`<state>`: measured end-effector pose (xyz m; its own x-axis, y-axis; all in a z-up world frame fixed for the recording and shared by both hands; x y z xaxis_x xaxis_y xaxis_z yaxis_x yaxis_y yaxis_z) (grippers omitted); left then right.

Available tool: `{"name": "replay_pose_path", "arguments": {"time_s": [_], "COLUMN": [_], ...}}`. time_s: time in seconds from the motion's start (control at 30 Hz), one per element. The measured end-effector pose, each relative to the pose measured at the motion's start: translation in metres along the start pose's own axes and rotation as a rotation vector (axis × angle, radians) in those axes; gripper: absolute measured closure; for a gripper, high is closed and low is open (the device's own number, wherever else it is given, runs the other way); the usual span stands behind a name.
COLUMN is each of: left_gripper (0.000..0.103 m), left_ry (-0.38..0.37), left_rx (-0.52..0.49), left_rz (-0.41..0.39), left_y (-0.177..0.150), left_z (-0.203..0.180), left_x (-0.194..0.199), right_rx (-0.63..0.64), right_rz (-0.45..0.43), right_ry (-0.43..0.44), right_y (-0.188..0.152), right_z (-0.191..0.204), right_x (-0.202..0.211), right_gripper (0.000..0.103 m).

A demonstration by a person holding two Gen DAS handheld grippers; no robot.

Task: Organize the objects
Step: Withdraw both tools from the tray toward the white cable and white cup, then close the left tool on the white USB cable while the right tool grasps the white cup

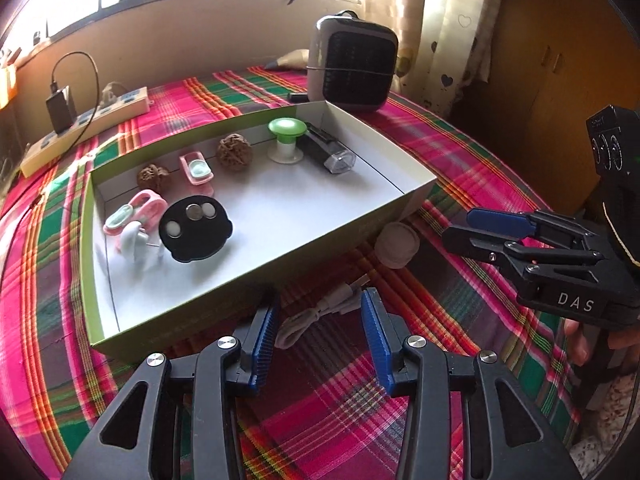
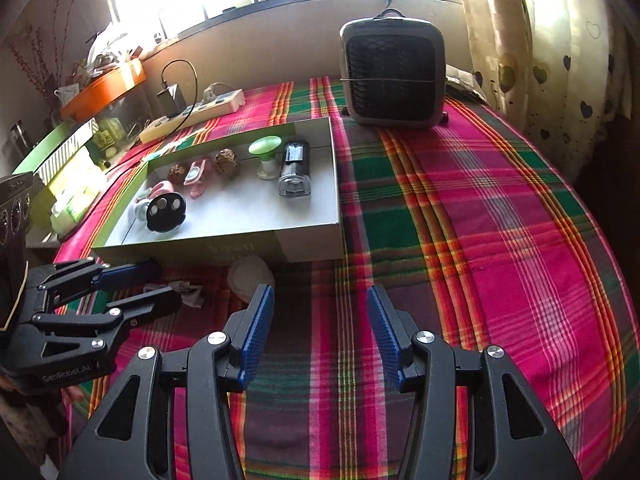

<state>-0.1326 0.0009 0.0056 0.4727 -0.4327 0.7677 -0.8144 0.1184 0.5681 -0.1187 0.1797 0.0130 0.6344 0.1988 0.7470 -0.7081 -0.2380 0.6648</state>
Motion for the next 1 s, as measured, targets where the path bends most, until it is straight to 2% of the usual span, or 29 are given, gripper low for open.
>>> {"name": "replay_pose_path", "arguments": {"time_s": [0.4, 0.6, 0.7, 0.83, 0.93, 1.0], "left_gripper": [0.063, 0.079, 0.079, 0.079, 0.089, 0.09], "left_ry": [-0.001, 0.036, 0.039, 0.074, 0.105, 0.105], "left_rx": [-0.026, -0.003, 0.013, -0.025, -0.025, -0.007], "left_rz": [-0.006, -0.025, -0.03, -0.035, -0.041, -0.042], "left_y": [-0.007, -0.007, -0.004, -0.005, -0.004, -0.005], "left_z": [-0.007, -0.007, -0.008, -0.014, -0.014, -0.011], "left_x": [-0.002, -0.002, -0.005, -0.007, -0.007, -0.006], "right_rx": [0.014, 0.039, 0.06, 0.096, 0.1, 0.11], "right_rz": [0.007, 0.004, 0.01, 0.006, 0.013, 0.016], "right_ry": [0.011, 0.026, 0.048, 0.071, 0.081, 0.088], "right_y": [0.002, 0.006, 0.009, 0.012, 0.012, 0.012], "right_z": [0.006, 0.008, 0.012, 0.019, 0.02, 0.023], "right_x": [-0.003, -0.008, -0.012, -0.014, -0.018, -0.019], "right_gripper": [0.053, 0.053, 0.053, 0.053, 0.053, 0.053]}}
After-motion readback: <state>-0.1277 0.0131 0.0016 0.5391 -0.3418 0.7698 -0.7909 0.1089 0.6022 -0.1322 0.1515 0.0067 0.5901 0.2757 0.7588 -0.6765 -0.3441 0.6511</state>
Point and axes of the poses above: each gripper's, at about its wrist camera, not at the fingertips, and x roughly against the way its jaws point, z to its left, y to its top, the point moved 1 cm from there along -x, roughly the way its jaws point, and after that the axes turned 14 degrees about x, right-handed, at the moved point
